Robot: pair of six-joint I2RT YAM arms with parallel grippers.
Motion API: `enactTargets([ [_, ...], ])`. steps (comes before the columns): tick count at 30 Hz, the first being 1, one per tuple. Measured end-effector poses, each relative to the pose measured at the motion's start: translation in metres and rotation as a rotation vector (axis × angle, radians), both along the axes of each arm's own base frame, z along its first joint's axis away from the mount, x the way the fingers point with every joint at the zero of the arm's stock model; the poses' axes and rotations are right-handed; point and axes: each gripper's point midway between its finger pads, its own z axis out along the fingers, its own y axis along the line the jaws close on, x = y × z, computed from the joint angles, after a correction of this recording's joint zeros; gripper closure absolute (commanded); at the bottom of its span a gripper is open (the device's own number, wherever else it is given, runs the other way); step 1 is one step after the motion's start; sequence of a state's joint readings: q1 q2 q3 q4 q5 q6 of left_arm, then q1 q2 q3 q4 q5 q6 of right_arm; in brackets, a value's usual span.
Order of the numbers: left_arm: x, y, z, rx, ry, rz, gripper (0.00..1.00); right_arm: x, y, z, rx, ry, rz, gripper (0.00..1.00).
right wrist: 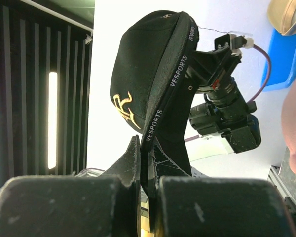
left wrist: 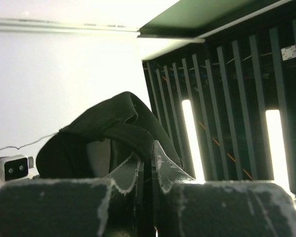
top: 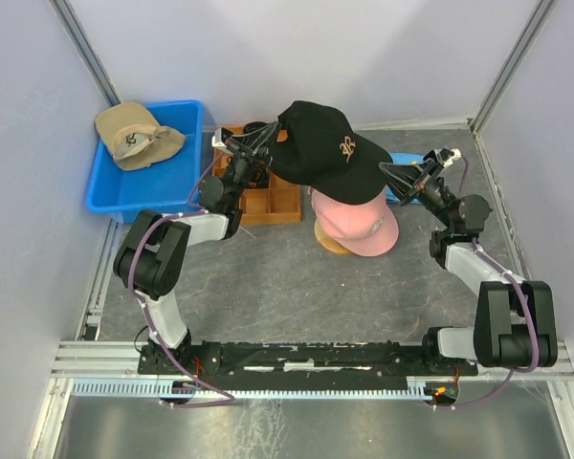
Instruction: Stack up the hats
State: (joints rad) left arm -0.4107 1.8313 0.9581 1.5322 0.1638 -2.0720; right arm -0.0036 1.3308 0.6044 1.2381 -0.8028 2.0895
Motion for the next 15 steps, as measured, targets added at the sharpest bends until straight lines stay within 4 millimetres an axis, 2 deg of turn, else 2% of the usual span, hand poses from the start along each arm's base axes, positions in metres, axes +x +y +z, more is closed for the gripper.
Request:
enactTargets([
  [5, -0.011, -0.01, 0.0, 0.034, -0.021, -0.057, 0.97, -0.01, -0.011, -0.007, -0.011, 0.009, -0.021, 1.0],
  [10, -0.019, -0.017, -0.016, 0.074, 0.002, -0.1, 0.97, -0.019, -0.017, -0.007, -0.034, 0.013, -0.015, 1.0],
  [15, -0.023, -0.02, -0.025, 0.096, 0.014, -0.123, 0.97, -0.017, -0.021, -0.019, -0.053, 0.076, 0.004, 1.0],
])
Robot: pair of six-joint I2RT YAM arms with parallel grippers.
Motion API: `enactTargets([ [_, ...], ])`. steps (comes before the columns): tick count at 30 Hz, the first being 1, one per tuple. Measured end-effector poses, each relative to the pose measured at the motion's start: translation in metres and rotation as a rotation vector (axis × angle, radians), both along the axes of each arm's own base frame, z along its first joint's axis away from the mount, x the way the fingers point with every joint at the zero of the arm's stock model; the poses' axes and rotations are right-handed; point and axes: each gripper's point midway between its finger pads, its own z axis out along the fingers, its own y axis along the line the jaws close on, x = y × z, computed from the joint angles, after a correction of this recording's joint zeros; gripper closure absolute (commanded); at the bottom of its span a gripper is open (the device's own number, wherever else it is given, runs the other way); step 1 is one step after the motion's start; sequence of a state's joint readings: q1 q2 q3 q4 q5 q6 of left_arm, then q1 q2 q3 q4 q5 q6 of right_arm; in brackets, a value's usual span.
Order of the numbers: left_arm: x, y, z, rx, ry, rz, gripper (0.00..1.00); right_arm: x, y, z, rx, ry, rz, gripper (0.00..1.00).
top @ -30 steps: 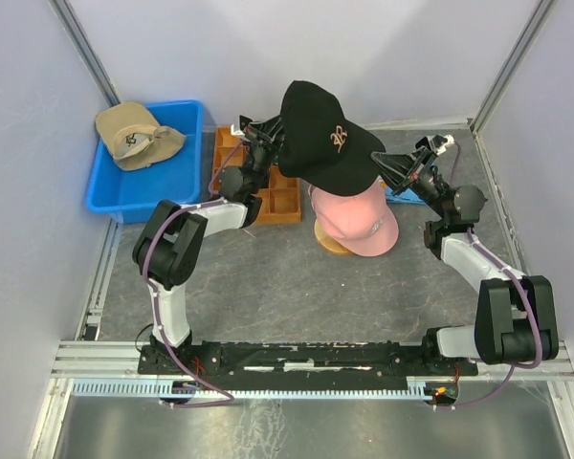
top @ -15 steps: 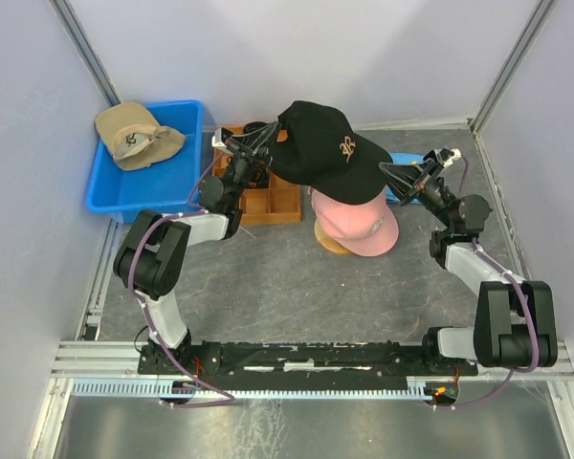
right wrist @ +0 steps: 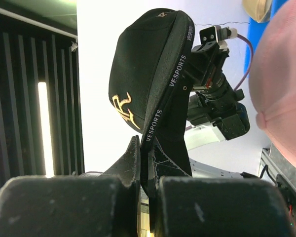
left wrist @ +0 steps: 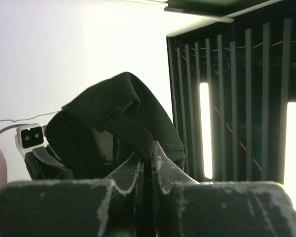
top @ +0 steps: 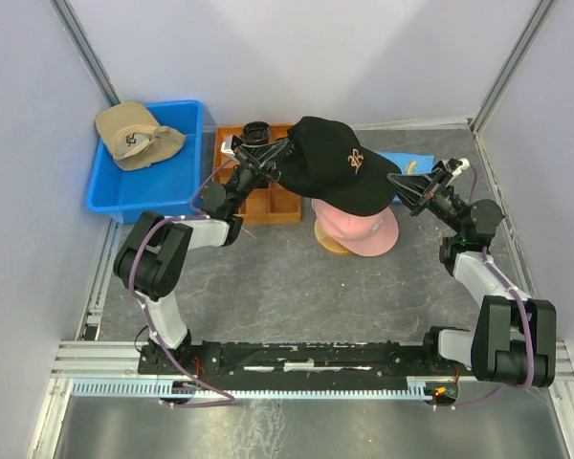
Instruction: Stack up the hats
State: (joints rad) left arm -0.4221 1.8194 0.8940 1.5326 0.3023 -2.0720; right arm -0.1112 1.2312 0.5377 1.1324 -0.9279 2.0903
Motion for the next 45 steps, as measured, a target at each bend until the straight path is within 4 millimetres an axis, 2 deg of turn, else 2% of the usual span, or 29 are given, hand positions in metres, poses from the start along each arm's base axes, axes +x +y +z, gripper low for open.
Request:
enactTargets([
  [4, -0.002, -0.003, -0.002, 0.013, -0.004, -0.019, 0.97, 0.005, -0.002, -0.009, -0.003, 0.058, 0.011, 1.0],
  [7, 0.005, -0.008, -0.002, 0.017, -0.017, -0.031, 0.97, 0.018, -0.007, -0.008, -0.002, 0.083, 0.007, 1.0],
  [9, 0.013, -0.012, 0.002, 0.011, -0.035, -0.032, 0.97, 0.031, -0.013, 0.002, -0.001, 0.1, -0.005, 1.0],
  [11, 0.02, -0.015, 0.008, 0.004, -0.056, -0.033, 0.97, 0.042, -0.02, 0.019, -0.002, 0.105, -0.015, 1.0],
  [13, 0.024, -0.017, 0.013, -0.002, -0.073, -0.035, 0.97, 0.046, -0.026, 0.037, -0.009, 0.089, -0.022, 1.0],
  [15, 0.026, -0.019, 0.018, -0.008, -0.092, -0.039, 0.97, 0.045, -0.032, 0.045, -0.02, 0.088, -0.021, 1.0],
  [18, 0.026, -0.026, 0.022, -0.003, -0.117, -0.061, 0.97, 0.045, -0.041, 0.029, -0.045, 0.175, -0.029, 1.0],
  [22, 0.025, -0.036, 0.012, 0.03, -0.112, -0.106, 0.97, 0.047, -0.053, -0.014, -0.207, 0.369, -0.07, 1.0],
  [24, 0.022, -0.043, 0.005, 0.048, -0.109, -0.134, 0.97, 0.042, -0.059, -0.011, -0.278, 0.379, -0.084, 1.0],
  [27, 0.018, -0.05, 0.002, 0.062, -0.118, -0.166, 0.97, 0.021, -0.06, -0.01, -0.33, 0.372, -0.114, 1.0],
  [32, 0.006, -0.058, 0.014, 0.085, -0.187, -0.226, 0.97, -0.019, -0.05, -0.025, -0.363, 0.401, -0.136, 1.0],
  [37, -0.007, -0.067, 0.009, 0.12, -0.206, -0.286, 0.97, -0.045, -0.046, -0.044, -0.373, 0.406, -0.172, 1.0],
  [39, -0.01, -0.069, 0.002, 0.134, -0.196, -0.304, 0.97, -0.048, -0.045, -0.054, -0.37, 0.42, -0.174, 1.0],
  [41, -0.011, -0.07, -0.014, 0.15, -0.156, -0.313, 0.97, -0.045, -0.047, -0.063, -0.371, 0.428, -0.177, 1.0],
  [45, -0.009, -0.067, -0.029, 0.164, -0.111, -0.311, 0.97, -0.038, -0.05, -0.066, -0.38, 0.413, -0.182, 1.0],
])
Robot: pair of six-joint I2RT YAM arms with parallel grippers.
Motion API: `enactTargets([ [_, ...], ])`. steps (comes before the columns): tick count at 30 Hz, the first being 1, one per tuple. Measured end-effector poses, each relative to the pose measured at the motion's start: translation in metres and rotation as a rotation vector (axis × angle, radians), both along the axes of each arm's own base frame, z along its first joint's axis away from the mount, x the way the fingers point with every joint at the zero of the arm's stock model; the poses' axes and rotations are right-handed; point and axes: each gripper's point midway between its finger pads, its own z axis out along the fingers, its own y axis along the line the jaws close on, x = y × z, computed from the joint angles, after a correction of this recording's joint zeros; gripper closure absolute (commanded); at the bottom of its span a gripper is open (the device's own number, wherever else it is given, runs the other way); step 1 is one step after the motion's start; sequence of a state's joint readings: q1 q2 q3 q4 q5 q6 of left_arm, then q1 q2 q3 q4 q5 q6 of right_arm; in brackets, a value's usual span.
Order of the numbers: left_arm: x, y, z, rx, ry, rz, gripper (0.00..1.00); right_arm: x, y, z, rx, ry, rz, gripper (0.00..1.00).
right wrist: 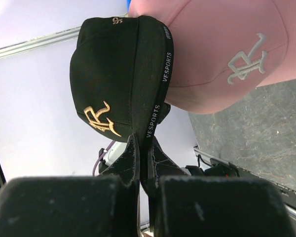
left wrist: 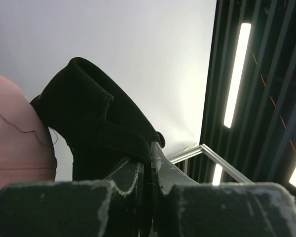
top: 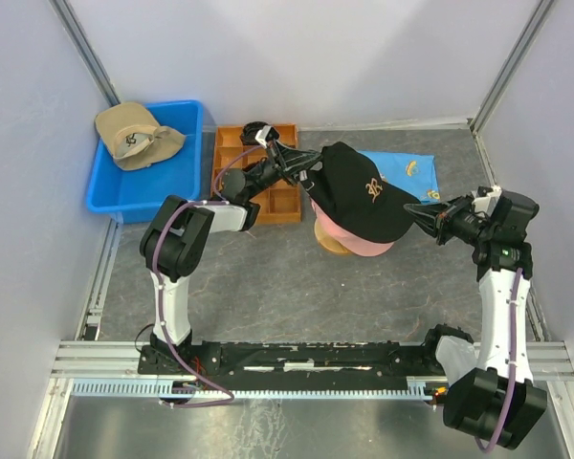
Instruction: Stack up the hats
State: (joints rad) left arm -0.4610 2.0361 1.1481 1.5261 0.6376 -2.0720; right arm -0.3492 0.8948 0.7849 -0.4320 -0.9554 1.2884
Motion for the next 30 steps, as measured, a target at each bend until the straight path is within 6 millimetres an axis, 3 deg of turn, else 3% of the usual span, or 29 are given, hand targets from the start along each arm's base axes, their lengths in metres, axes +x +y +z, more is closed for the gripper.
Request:
enactTargets([
  [11, 0.009, 0.001, -0.04, 0.046, 0.084, 0.004, 0.97, 0.011, -0.006, -0.019, -0.07, -0.034, 0.006, 1.0],
  [15, 0.01, -0.001, -0.047, 0.059, 0.094, -0.005, 0.97, 0.017, -0.007, -0.033, -0.064, -0.04, 0.01, 1.0],
  [18, 0.013, 0.0, -0.049, 0.06, 0.096, -0.001, 0.97, 0.024, -0.008, -0.031, -0.062, -0.059, 0.015, 1.0],
  [21, 0.019, 0.0, -0.039, 0.044, 0.067, 0.007, 0.97, 0.032, -0.009, -0.021, -0.05, -0.095, 0.01, 1.0],
  [26, 0.028, 0.003, 0.002, -0.016, -0.033, 0.03, 0.97, 0.047, -0.009, 0.007, 0.01, -0.177, 0.006, 1.0],
  [30, 0.03, 0.005, 0.023, -0.048, -0.085, 0.04, 0.97, 0.059, -0.011, 0.034, 0.004, -0.235, 0.015, 1.0],
])
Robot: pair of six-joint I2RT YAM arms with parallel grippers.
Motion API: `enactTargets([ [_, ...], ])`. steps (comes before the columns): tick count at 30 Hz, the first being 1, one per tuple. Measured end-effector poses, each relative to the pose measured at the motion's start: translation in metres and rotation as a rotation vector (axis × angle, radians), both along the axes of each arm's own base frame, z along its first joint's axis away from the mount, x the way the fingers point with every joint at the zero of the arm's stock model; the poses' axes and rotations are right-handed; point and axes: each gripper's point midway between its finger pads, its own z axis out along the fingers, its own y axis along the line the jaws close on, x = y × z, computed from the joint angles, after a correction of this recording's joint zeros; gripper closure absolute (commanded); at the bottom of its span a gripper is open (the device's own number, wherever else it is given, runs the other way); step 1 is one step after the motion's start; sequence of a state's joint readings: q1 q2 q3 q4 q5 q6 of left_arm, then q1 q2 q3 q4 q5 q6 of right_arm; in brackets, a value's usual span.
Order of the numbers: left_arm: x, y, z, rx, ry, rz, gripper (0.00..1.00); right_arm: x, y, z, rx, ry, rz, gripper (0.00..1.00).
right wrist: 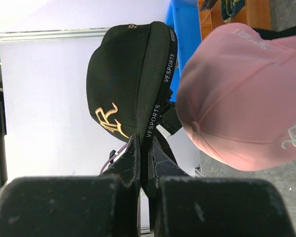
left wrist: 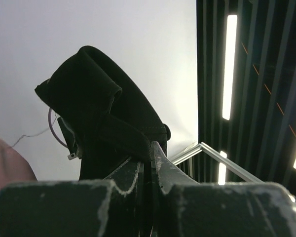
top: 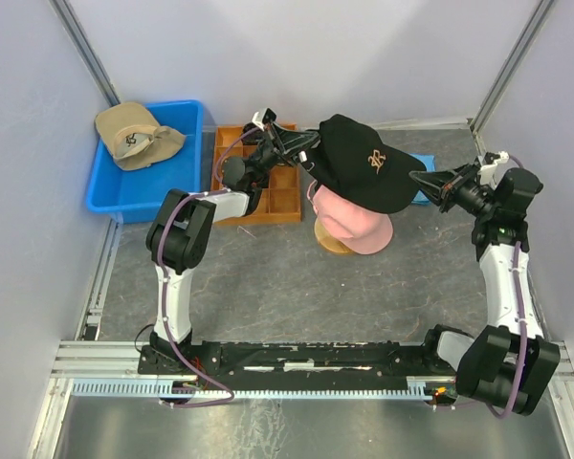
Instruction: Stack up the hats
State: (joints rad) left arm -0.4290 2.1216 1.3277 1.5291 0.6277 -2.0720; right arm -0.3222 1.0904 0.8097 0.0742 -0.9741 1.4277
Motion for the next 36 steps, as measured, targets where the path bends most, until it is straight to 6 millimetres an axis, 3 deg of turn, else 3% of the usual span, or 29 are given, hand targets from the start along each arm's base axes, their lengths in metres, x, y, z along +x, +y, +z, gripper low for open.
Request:
enactTargets([
  [4, 0.0, 0.001, 0.002, -0.006, 0.0, 0.005, 0.97, 0.005, -0.001, 0.005, -0.004, -0.015, 0.01, 1.0],
  [14, -0.018, -0.004, 0.002, 0.016, 0.014, -0.03, 0.97, -0.008, 0.005, -0.038, 0.054, 0.101, 0.039, 1.0],
  [23, -0.021, -0.006, -0.001, 0.028, 0.012, -0.044, 0.97, -0.014, 0.003, -0.035, 0.026, 0.077, 0.03, 1.0],
  [36, -0.034, -0.017, -0.005, 0.057, 0.007, -0.1, 0.97, -0.027, -0.002, -0.052, -0.035, 0.134, 0.028, 1.0],
])
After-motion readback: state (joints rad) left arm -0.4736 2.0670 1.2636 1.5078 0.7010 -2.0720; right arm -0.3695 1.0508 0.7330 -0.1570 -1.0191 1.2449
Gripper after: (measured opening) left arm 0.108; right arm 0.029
